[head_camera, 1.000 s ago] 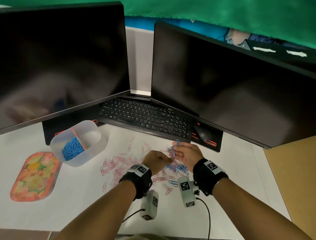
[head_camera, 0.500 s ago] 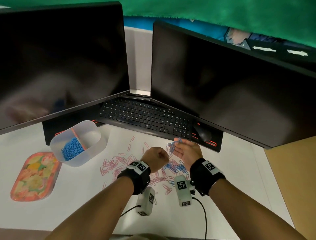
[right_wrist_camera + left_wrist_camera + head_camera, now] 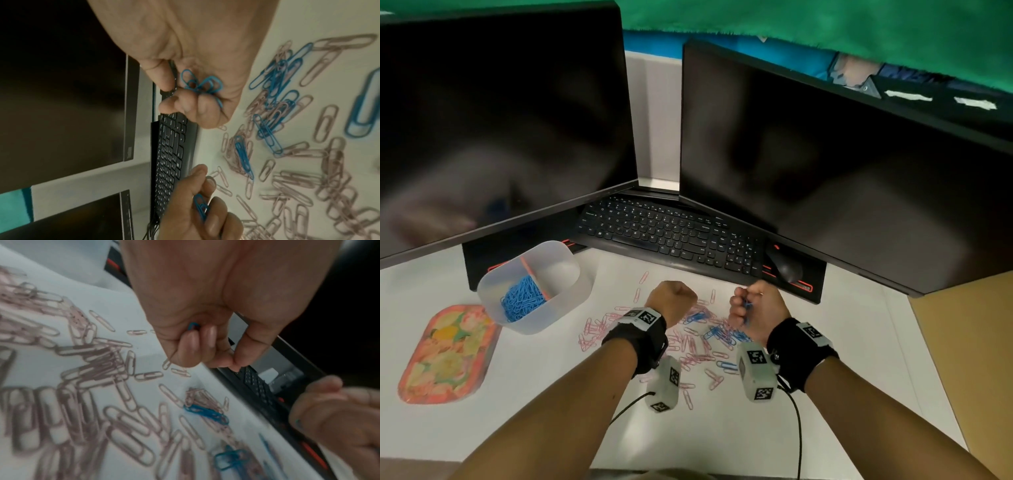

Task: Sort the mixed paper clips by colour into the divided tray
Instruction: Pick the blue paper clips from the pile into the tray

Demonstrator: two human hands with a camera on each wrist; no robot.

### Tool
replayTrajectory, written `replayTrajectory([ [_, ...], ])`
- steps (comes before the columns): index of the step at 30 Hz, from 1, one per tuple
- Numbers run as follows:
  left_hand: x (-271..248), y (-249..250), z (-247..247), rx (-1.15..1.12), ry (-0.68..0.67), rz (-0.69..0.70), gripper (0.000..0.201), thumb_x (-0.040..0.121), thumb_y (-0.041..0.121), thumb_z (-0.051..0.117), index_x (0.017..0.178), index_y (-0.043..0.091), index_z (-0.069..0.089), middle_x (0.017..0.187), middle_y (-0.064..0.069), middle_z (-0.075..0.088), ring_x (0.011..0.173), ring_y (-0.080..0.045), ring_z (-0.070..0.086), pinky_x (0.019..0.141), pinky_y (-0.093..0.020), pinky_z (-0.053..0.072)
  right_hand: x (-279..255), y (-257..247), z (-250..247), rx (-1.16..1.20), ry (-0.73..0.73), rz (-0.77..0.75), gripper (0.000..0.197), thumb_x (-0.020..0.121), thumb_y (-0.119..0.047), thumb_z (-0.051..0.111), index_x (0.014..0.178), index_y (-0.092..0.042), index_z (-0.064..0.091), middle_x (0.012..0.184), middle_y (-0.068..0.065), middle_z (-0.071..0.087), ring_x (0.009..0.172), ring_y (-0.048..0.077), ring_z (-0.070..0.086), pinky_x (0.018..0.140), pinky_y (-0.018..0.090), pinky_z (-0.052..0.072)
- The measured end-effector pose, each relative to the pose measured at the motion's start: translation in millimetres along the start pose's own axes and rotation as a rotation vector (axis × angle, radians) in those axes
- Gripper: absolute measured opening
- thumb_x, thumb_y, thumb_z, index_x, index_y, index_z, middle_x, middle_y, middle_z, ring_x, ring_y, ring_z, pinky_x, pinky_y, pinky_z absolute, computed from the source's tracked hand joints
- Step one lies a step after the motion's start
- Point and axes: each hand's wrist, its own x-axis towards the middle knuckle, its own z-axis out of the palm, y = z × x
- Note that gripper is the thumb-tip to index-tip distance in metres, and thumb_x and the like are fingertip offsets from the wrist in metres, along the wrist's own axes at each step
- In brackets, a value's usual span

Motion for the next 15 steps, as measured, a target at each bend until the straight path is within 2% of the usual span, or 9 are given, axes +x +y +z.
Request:
replayTrajectory([
  [2,0.3,-2.6,2.9,0.228,0.03,0.068,0.016,0.086,0.017,0.052,0.085,0.019,0.067,0.087,0.001,0.068,0.083,-0.017,0.062,0.066,-0.023,0.048,3.9,-0.2,-8.8,-0.072,0.043,0.058,0.027,0.089,-0.026,0.048,0.067,-0.01,0.051,0.055,0.0,0.041,0.038,0.012,0.029,0.038,0.019,0.023],
  [4,-1.0,-6.1,6.6,0.457,-0.011,0.155,0.016,0.087,0.016,0.052,0.09,0.018,0.067,0.094,0.002,0.068,0.088,-0.017,0.063,0.074,-0.026,0.053,4.2,-1.8,-14.1,-0.336,0.116,0.048,0.028,0.092,-0.028,0.054,0.069,-0.011,0.054,0.051,-0.003,0.039,0.036,0.01,0.027,0.036,0.018,0.022],
  [6,-2.2,-9.7,9.4,0.698,-0.076,0.245,0.017,0.089,0.019,0.052,0.098,0.013,0.066,0.102,-0.003,0.066,0.092,-0.02,0.062,0.082,-0.031,0.055,3.2,-0.6,-18.1,-0.833,0.207,-0.095,0.021,0.09,-0.027,0.06,0.076,-0.011,0.061,0.053,-0.005,0.043,0.045,0.011,0.038,0.045,0.021,0.031],
  [7,-2.3,-11.5,10.5,0.77,-0.092,0.262,0.018,0.091,0.021,0.053,0.101,0.012,0.064,0.104,-0.005,0.064,0.093,-0.021,0.061,0.083,-0.033,0.055,3.3,1.4,-20.3,-1.073,0.248,-0.21,0.016,0.088,-0.026,0.064,0.078,-0.013,0.063,0.06,-0.006,0.051,0.056,0.012,0.047,0.053,0.022,0.036],
  [9,0.5,-16.3,12.6,0.834,-0.083,0.267,0.02,0.092,0.025,0.052,0.103,0.011,0.063,0.106,-0.007,0.062,0.093,-0.023,0.062,0.083,-0.035,0.055,3.1,6.7,-24.7,-1.367,0.249,-0.397,0.007,0.084,-0.023,0.067,0.078,-0.019,0.064,0.078,-0.007,0.06,0.075,0.012,0.056,0.062,0.02,0.039],
  [10,1.3,-18.8,12.5,0.853,-0.072,0.269,0.022,0.093,0.026,0.051,0.105,0.012,0.063,0.108,-0.007,0.061,0.094,-0.023,0.062,0.083,-0.036,0.055,2.8,10.6,-25.4,-1.433,0.229,-0.439,0.004,0.083,-0.022,0.066,0.079,-0.021,0.064,0.082,-0.007,0.06,0.077,0.012,0.056,0.061,0.018,0.038],
  [13,2.1,-22.8,10.3,0.855,-0.05,0.264,0.028,0.094,0.026,0.046,0.112,0.014,0.062,0.112,-0.007,0.061,0.097,-0.024,0.062,0.083,-0.036,0.055,3.8,21.9,-26.9,-1.543,0.158,-0.491,0.004,0.087,-0.021,0.061,0.087,-0.021,0.065,0.081,-0.005,0.062,0.066,0.008,0.056,0.056,0.017,0.041],
  [15,1.9,-24.7,7.1,0.844,-0.045,0.255,0.03,0.094,0.027,0.043,0.114,0.015,0.062,0.113,-0.007,0.061,0.097,-0.024,0.063,0.084,-0.036,0.055,1.9,27.7,-23.0,-1.605,0.099,-0.514,0.011,0.089,-0.019,0.056,0.095,-0.022,0.065,0.083,-0.001,0.067,0.068,0.011,0.059,0.06,0.02,0.046],
])
